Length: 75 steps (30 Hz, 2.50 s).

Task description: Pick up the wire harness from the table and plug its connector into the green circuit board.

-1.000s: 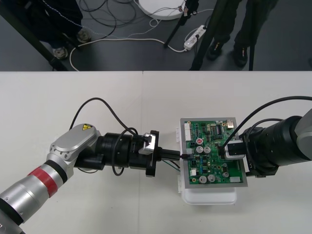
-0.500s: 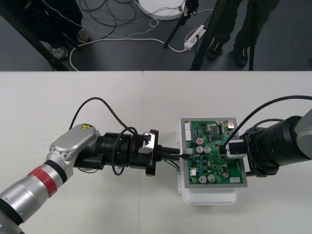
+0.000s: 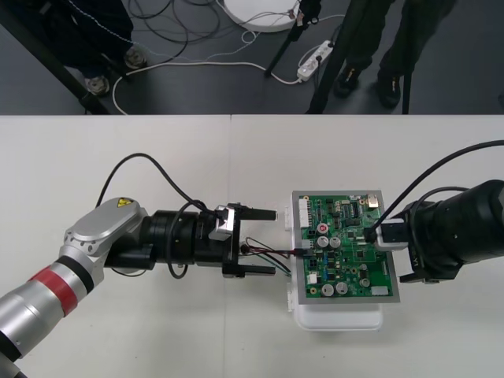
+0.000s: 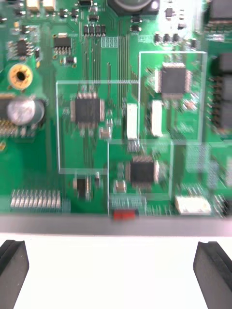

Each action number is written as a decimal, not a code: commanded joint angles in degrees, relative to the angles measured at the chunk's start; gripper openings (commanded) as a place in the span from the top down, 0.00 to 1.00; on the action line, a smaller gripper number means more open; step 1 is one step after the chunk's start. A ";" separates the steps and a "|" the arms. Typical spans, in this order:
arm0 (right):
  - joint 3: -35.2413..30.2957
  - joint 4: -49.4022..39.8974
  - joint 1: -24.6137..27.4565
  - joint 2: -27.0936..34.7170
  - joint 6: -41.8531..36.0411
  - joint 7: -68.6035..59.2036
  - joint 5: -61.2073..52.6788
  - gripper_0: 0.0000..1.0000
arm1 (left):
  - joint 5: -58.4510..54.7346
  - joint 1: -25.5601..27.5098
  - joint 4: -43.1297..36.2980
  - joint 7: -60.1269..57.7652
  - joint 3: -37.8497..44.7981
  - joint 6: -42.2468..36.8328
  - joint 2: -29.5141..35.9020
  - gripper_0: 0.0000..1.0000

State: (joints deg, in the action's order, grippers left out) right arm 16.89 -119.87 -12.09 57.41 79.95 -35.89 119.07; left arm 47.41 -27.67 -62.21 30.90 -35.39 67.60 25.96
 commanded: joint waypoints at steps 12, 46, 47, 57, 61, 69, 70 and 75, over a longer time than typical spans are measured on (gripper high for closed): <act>-18.91 -3.96 10.16 8.24 -0.41 6.27 -16.33 0.00 | -4.17 -1.60 -1.42 3.90 -1.35 1.48 9.90 0.00; -37.99 18.80 18.59 7.01 7.94 43.45 -59.40 0.00 | 9.37 -1.42 -8.80 -22.20 18.95 22.40 24.49 0.00; -37.99 19.42 18.59 7.01 8.56 44.50 -59.92 0.00 | 9.28 -1.51 -9.51 -22.99 19.39 22.40 25.10 0.00; -37.99 22.49 19.30 7.01 10.05 45.47 -61.59 0.00 | 3.92 -1.07 -17.42 -30.72 20.09 22.40 32.22 0.00; -37.63 22.49 19.74 5.69 10.05 45.73 -61.59 0.00 | 1.89 -0.28 -19.26 -32.13 20.88 22.40 34.33 0.00; -37.72 22.14 19.82 4.64 10.05 45.03 -61.51 0.00 | 1.63 2.27 -24.62 -33.89 26.16 22.40 37.41 0.00; -37.72 21.96 19.82 5.16 10.05 44.85 -61.42 0.00 | 1.63 2.53 -25.06 -34.06 26.51 22.40 37.67 0.00; -38.43 17.75 19.82 7.45 10.05 37.91 -57.81 0.00 | 1.63 5.70 -29.37 -35.82 30.02 22.40 39.16 0.00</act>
State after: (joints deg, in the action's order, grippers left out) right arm -19.13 -98.87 6.77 62.09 89.50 7.60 59.48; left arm 50.04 -24.87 -87.83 -0.45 -9.24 87.52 61.54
